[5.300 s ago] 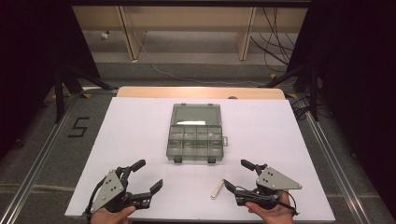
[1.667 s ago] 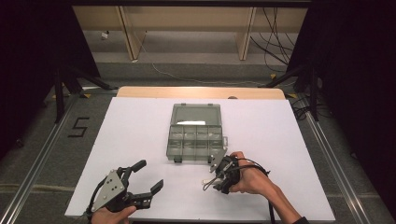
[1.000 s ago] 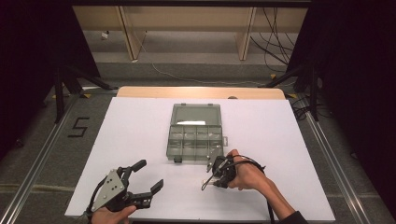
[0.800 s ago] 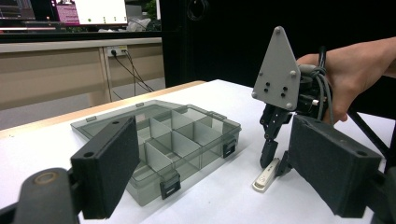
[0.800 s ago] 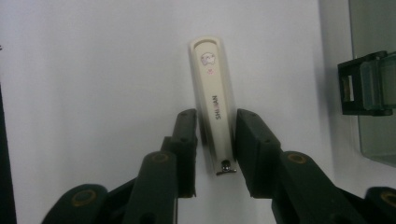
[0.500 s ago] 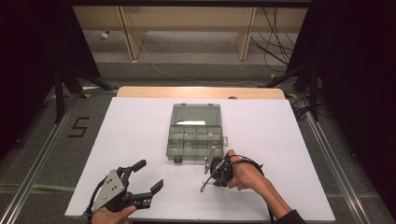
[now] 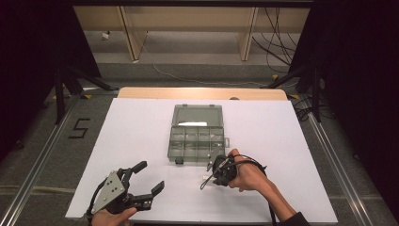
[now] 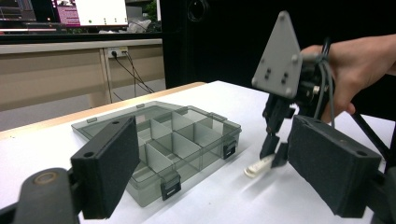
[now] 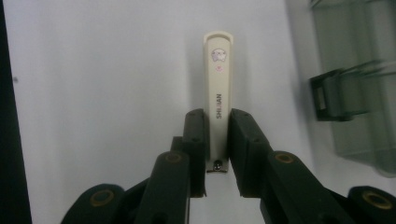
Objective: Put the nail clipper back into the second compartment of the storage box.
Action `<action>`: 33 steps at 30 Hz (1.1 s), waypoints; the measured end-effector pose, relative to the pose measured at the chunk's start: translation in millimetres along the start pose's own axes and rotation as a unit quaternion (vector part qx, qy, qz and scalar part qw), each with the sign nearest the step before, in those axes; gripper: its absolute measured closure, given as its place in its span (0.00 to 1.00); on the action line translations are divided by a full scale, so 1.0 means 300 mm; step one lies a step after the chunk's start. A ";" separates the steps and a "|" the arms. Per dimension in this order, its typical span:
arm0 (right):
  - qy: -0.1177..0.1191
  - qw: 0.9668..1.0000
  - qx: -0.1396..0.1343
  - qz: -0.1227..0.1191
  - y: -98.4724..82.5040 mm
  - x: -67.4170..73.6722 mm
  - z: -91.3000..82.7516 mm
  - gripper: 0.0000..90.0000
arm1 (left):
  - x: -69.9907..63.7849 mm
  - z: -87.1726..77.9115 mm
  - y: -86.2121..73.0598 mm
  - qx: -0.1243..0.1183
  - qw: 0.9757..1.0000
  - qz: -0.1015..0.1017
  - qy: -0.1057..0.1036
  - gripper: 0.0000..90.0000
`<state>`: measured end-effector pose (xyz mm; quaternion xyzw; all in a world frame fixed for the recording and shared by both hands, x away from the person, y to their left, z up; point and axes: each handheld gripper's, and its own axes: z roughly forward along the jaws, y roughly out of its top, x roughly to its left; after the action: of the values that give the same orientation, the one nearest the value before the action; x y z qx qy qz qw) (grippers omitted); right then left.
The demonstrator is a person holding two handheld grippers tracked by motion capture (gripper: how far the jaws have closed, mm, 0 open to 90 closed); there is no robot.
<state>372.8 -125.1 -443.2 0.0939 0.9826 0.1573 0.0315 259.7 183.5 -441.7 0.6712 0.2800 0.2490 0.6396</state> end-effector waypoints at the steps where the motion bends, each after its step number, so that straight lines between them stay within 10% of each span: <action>1: -0.002 1.000 -0.014 0.002 0.002 -0.005 -0.012 0.86 | 0.001 0.000 0.000 0.000 1.000 0.002 0.000 0.18; 10: -0.041 0.989 -0.136 0.051 0.019 -0.039 -0.088 0.86 | 0.000 0.002 -0.003 0.003 1.000 0.001 0.002 0.18; 33: -0.085 0.959 -0.226 0.152 0.143 -0.211 -0.092 0.86 | 0.004 0.000 -0.001 0.001 1.000 0.002 0.004 0.18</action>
<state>439.9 -105.7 -401.5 0.2453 0.8893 0.3696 0.1107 260.5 184.2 -442.1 0.6714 0.2811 0.2524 0.6376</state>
